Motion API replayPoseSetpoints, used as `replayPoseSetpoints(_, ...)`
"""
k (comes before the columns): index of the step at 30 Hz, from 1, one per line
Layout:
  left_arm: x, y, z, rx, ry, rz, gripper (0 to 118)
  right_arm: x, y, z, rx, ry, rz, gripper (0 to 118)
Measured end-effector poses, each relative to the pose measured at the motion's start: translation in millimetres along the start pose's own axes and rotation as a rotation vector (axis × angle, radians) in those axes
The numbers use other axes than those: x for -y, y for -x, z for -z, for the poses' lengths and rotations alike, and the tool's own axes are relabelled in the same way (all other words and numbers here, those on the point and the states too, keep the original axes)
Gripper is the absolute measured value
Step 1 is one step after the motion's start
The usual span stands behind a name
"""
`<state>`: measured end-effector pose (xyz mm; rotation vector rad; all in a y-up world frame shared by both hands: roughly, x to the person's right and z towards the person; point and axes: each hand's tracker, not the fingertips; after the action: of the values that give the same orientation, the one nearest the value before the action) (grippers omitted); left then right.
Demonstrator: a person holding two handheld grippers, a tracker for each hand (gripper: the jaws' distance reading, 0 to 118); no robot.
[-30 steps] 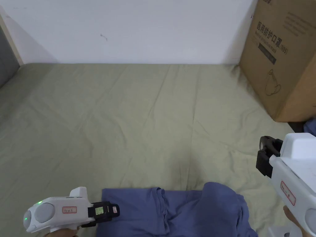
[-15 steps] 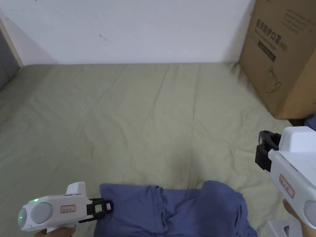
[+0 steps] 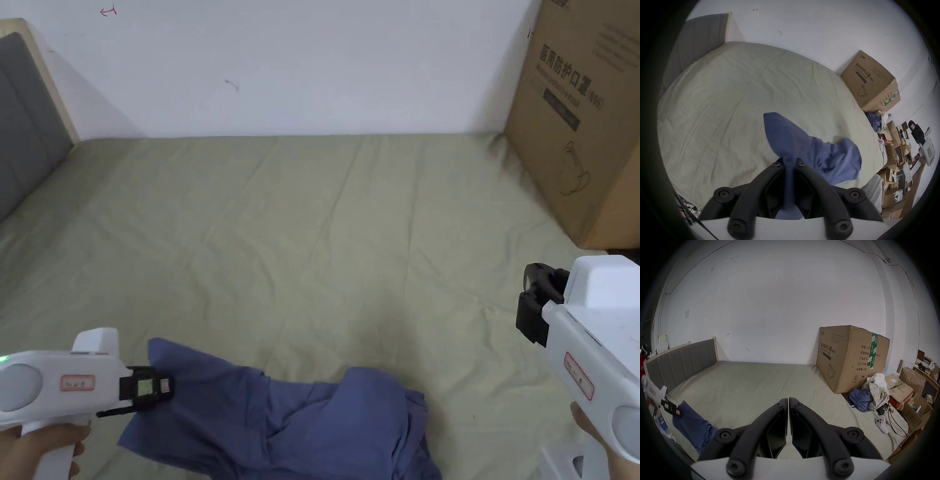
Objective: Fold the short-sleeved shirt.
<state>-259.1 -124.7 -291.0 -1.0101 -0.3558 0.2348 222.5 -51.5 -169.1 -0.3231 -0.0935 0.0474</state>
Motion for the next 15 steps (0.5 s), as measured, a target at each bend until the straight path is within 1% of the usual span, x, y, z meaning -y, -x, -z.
replayPoseSetpoints(2, -8, -30, -1, 0.009, 0.022, 0.021, 9, 0, -1, -1, -0.001, -0.003, 0.008, 2)
replayPoseSetpoints(7, -19, -100, 15, 0.068, 0.096, 0.132, 9, 0, -9, -5, 0.001, -0.014, 0.015, 2)
replayPoseSetpoints(15, -13, -184, 84, 0.149, 0.214, 0.261, 9, 3, -27, -16, 0.037, -0.025, 0.032, 2)
